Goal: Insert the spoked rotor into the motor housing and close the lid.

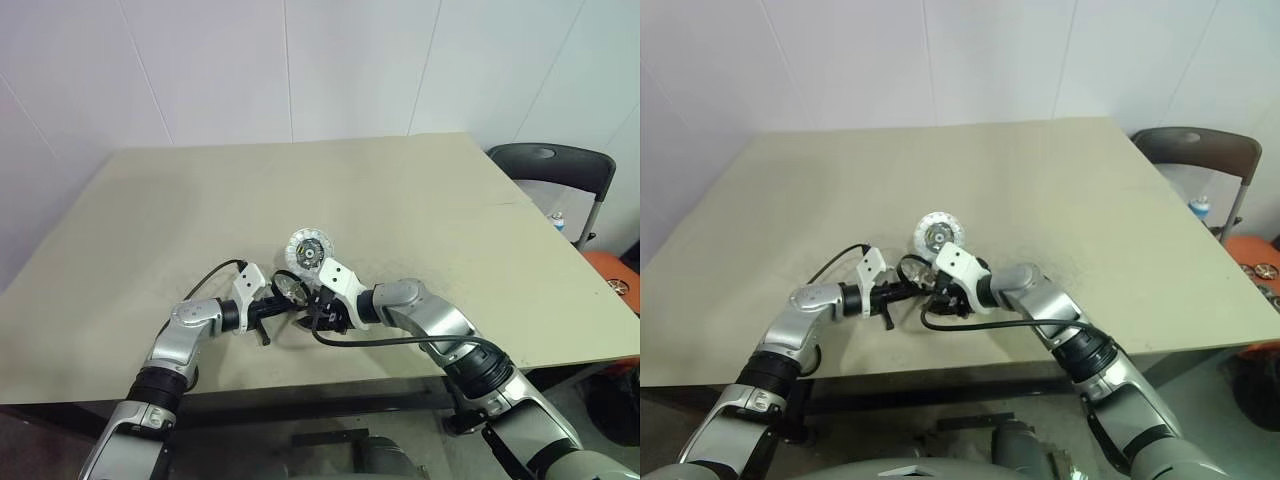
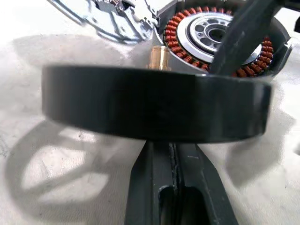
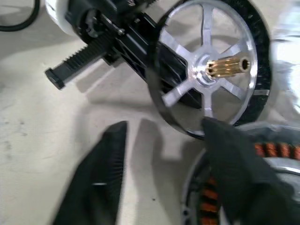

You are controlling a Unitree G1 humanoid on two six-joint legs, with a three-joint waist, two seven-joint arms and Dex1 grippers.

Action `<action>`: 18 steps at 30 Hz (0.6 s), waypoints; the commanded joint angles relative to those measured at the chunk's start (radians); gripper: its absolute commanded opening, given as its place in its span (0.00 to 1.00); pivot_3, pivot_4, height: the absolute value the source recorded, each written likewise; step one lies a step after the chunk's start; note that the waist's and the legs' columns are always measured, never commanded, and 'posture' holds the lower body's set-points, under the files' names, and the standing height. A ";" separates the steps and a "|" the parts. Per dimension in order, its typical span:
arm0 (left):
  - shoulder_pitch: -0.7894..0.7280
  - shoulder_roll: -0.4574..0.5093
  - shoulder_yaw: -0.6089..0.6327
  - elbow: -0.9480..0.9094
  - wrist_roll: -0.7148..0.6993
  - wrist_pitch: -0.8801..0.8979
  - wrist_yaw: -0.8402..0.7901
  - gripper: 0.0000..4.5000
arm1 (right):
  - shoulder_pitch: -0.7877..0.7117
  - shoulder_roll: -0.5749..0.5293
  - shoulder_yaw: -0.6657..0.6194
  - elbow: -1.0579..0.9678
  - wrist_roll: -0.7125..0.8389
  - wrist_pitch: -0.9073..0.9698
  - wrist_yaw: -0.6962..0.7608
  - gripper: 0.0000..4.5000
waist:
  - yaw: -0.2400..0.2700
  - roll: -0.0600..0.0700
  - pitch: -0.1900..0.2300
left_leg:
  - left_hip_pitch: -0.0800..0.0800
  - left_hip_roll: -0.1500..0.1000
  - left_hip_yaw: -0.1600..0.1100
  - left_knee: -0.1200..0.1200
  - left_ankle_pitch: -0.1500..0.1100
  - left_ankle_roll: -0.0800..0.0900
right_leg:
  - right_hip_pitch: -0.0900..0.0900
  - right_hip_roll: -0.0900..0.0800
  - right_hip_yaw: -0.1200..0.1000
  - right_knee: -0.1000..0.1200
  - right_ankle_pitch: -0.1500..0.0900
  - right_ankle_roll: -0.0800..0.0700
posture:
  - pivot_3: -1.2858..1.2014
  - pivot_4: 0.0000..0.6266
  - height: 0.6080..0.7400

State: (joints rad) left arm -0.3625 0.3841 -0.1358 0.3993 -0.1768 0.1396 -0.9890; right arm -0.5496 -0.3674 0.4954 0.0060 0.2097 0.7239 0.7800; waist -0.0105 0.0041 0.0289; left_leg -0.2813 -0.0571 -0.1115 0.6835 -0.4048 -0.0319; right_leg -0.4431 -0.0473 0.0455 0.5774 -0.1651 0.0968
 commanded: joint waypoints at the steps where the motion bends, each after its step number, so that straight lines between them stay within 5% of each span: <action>1: -0.024 -0.002 0.003 -0.011 0.003 -0.017 0.002 0.00 | -0.002 0.024 -0.020 0.009 -0.009 -0.015 -0.003 0.32 | -0.001 0.000 0.000 | 0.000 0.000 0.000 0.000 0.000 0.000 | 0.000 0.000 0.000 0.000 0.000 0.000 | 0.52 0.00 1.00; 4: -0.025 -0.002 0.003 -0.010 0.004 -0.016 0.003 0.00 | -0.001 0.035 -0.031 0.021 -0.023 -0.017 -0.017 0.11 | -0.001 0.000 0.000 | -0.001 0.000 0.000 0.000 0.000 0.000 | -0.001 0.000 0.000 0.000 0.000 0.000 | 0.52 0.00 1.00; 18: -0.026 0.003 0.003 -0.003 0.008 -0.019 0.004 0.00 | 0.005 0.073 -0.060 0.031 -0.035 -0.017 -0.027 0.00 | -0.004 0.000 0.000 | 0.000 0.000 0.000 0.000 0.000 0.000 | -0.001 0.000 0.000 0.001 0.000 0.000 | 0.52 0.00 1.00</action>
State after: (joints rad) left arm -0.3630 0.3848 -0.1362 0.4037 -0.1692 0.1391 -0.9825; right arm -0.5374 -0.3119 0.4499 0.0401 0.1758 0.7139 0.7554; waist -0.0141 0.0041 0.0288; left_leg -0.2813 -0.0571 -0.1114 0.6835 -0.4046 -0.0324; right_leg -0.4438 -0.0472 0.0456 0.5786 -0.1650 0.0966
